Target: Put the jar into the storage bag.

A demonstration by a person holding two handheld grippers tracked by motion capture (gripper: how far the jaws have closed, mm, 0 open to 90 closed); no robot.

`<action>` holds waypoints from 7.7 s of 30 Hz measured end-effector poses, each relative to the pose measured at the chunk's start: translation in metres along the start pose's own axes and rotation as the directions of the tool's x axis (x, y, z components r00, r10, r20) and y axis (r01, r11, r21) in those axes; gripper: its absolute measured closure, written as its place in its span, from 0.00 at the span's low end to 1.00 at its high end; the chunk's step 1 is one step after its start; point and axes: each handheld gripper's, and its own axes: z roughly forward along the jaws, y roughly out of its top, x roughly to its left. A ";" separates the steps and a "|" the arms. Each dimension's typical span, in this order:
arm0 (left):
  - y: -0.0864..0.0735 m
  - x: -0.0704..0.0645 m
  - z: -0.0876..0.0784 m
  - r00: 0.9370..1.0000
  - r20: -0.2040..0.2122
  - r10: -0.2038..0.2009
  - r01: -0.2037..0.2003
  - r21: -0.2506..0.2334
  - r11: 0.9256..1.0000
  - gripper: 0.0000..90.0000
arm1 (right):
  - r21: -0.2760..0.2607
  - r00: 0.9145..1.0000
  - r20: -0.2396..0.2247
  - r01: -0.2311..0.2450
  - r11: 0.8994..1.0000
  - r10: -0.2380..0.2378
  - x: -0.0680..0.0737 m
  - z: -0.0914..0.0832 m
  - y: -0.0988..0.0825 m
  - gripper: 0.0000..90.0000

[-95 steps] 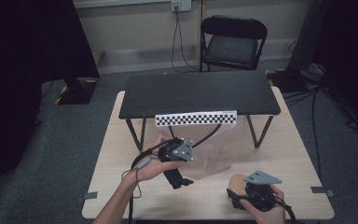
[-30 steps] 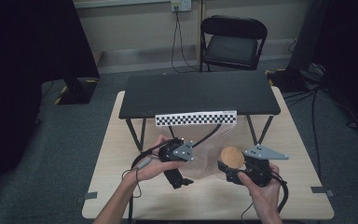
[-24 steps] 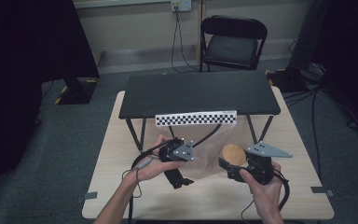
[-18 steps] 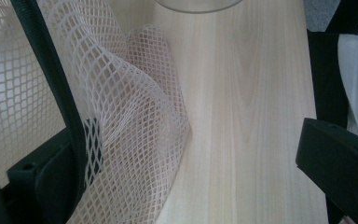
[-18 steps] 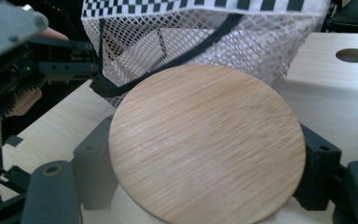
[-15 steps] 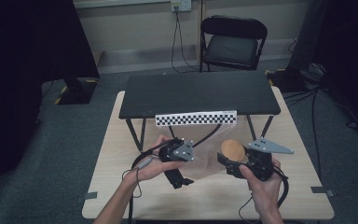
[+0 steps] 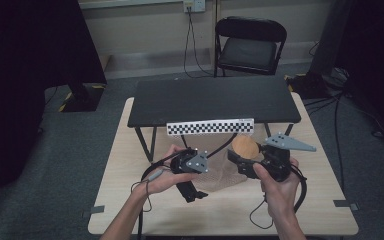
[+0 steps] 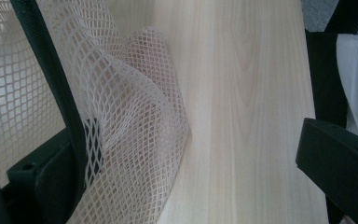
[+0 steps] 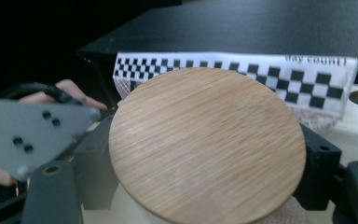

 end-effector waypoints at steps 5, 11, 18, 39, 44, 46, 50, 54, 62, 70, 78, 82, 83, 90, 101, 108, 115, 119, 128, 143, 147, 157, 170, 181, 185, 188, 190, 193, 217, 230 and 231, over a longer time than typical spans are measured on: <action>0.001 -0.001 -0.001 1.000 -0.002 0.009 -0.009 0.000 1.000 0.00 | -0.022 1.000 -0.001 -0.008 1.000 0.008 0.003 0.005 0.015 0.27; 0.002 -0.002 -0.001 1.000 -0.002 0.016 -0.016 -0.010 1.000 0.00 | -0.051 0.999 -0.015 -0.032 0.998 0.031 0.008 0.013 0.031 0.27; 0.004 -0.004 -0.003 0.999 -0.006 0.037 -0.037 -0.025 0.999 0.00 | -0.054 0.999 -0.022 -0.046 0.997 0.045 0.012 0.028 0.037 0.27; 0.003 -0.004 -0.007 1.000 0.008 0.030 -0.030 -0.033 0.999 0.01 | -0.057 0.997 0.033 -0.069 0.996 0.070 0.006 0.079 0.022 0.27; 0.004 -0.004 -0.006 0.999 0.005 0.031 -0.031 -0.034 0.999 0.01 | -0.052 0.998 0.058 -0.026 0.998 0.029 0.008 0.084 0.016 0.27; 0.003 -0.003 -0.007 0.999 0.011 0.030 -0.030 -0.041 0.999 0.01 | -0.049 0.998 0.062 -0.017 0.999 0.020 0.008 0.087 0.016 0.27; 0.003 -0.003 -0.006 0.999 0.012 0.035 -0.034 -0.033 0.999 0.01 | -0.051 0.998 0.064 -0.020 0.999 0.023 0.006 0.092 0.015 0.27; 0.001 -0.002 -0.009 0.999 0.030 0.037 -0.036 -0.061 0.998 0.01 | -0.069 0.998 0.056 -0.037 0.997 0.041 0.004 0.095 0.015 0.27; -0.001 -0.001 -0.013 0.997 0.058 0.041 -0.035 -0.092 0.995 0.00 | -0.064 0.999 0.052 0.000 0.998 0.004 0.004 0.093 0.013 0.27; 0.001 -0.002 -0.010 0.998 0.040 0.038 -0.035 -0.071 0.997 0.00 | 0.054 0.991 0.093 0.092 0.994 -0.097 0.005 0.095 -0.009 0.28; 0.002 -0.002 -0.007 1.000 0.018 0.016 -0.015 -0.057 0.998 0.01 | 0.156 0.963 0.160 0.191 0.969 -0.215 0.015 0.105 -0.017 0.27; 0.002 -0.001 -0.004 1.000 0.007 -0.007 0.008 -0.050 0.999 0.00 | 0.221 0.959 0.168 0.187 0.957 -0.226 0.017 0.111 -0.017 0.27; 0.002 0.000 -0.003 1.000 0.005 -0.009 0.009 -0.047 0.999 0.00 | 0.237 0.958 0.170 0.187 0.953 -0.231 0.018 0.113 -0.017 0.27; 0.002 0.003 0.001 0.999 0.007 -0.039 0.040 -0.052 0.998 0.00 | 0.314 0.959 0.192 0.143 0.939 -0.210 0.015 0.126 -0.014 0.27; 0.000 0.007 0.003 0.996 0.011 -0.091 0.092 -0.072 0.993 0.01 | 0.312 0.966 0.177 0.128 0.941 -0.190 0.011 0.127 -0.014 0.24; 0.000 0.008 0.005 0.994 0.003 -0.110 0.110 -0.078 0.991 0.00 | 0.289 0.972 0.156 0.123 0.949 -0.174 0.009 0.125 -0.015 0.23; -0.001 0.008 0.005 0.993 -0.003 -0.118 0.117 -0.077 0.990 0.00 | 0.264 0.976 0.143 0.124 0.956 -0.166 0.009 0.125 -0.016 0.20; -0.001 0.008 0.006 0.993 -0.010 -0.121 0.120 -0.074 0.990 0.00 | 0.258 0.978 0.135 0.120 0.959 -0.159 0.008 0.125 -0.016 0.19; -0.001 0.007 0.007 0.992 -0.021 -0.126 0.124 -0.078 0.989 0.00 | 0.254 0.980 0.122 0.123 0.960 -0.157 0.007 0.124 -0.016 0.16; -0.001 0.012 0.010 0.982 -0.062 -0.180 0.175 -0.083 0.981 0.02 | 0.188 0.985 0.106 0.116 0.975 -0.138 0.004 0.103 -0.009 0.11; -0.001 0.012 0.009 0.980 -0.069 -0.187 0.181 -0.093 0.979 0.03 | 0.175 0.984 0.112 0.119 0.977 -0.140 0.003 0.096 -0.007 0.10; -0.002 0.015 0.005 0.968 -0.104 -0.230 0.214 -0.146 0.966 0.04 | 0.156 0.983 0.122 0.116 0.981 -0.136 -0.001 0.081 -0.005 0.09; -0.007 0.009 -0.015 0.933 -0.185 -0.309 0.268 -0.215 0.939 0.04 | 0.134 0.980 0.175 0.075 0.988 -0.098 -0.018 0.063 -0.010 0.04; -0.030 0.004 -0.034 0.888 -0.242 -0.392 0.335 -0.242 0.910 0.03 | 0.117 0.973 0.210 0.076 0.990 -0.099 -0.028 0.042 -0.020 0.03; -0.041 0.001 -0.042 0.848 -0.266 -0.459 0.391 -0.273 0.879 0.03 | 0.087 0.971 0.234 0.037 0.996 -0.056 -0.038 0.030 -0.028 0.02; -0.046 -0.001 -0.043 0.825 -0.278 -0.492 0.419 -0.284 0.862 0.03 | 0.088 0.967 0.251 0.026 0.996 -0.047 -0.044 0.023 -0.032 0.03; -0.051 -0.004 -0.043 0.808 -0.290 -0.513 0.437 -0.288 0.852 0.03 | 0.090 0.963 0.266 0.026 0.996 -0.049 -0.048 0.016 -0.035 0.04; -0.059 -0.008 -0.042 0.794 -0.295 -0.531 0.454 -0.292 0.842 0.03 | 0.087 0.957 0.287 0.023 0.996 -0.047 -0.055 0.003 -0.040 0.04; -0.131 -0.028 -0.005 0.591 -0.415 -0.692 0.635 -0.289 0.716 0.03 | 0.216 0.912 0.406 -0.028 0.976 -0.063 -0.084 -0.037 -0.115 0.05; -0.154 -0.032 0.031 0.575 -0.416 -0.704 0.692 -0.212 0.690 0.04 | 0.279 0.901 0.431 -0.070 0.958 -0.059 -0.094 -0.009 -0.151 0.05; -0.155 -0.032 0.033 0.579 -0.410 -0.705 0.694 -0.206 0.690 0.04 | 0.288 0.899 0.433 -0.071 0.955 -0.063 -0.095 -0.008 -0.153 0.05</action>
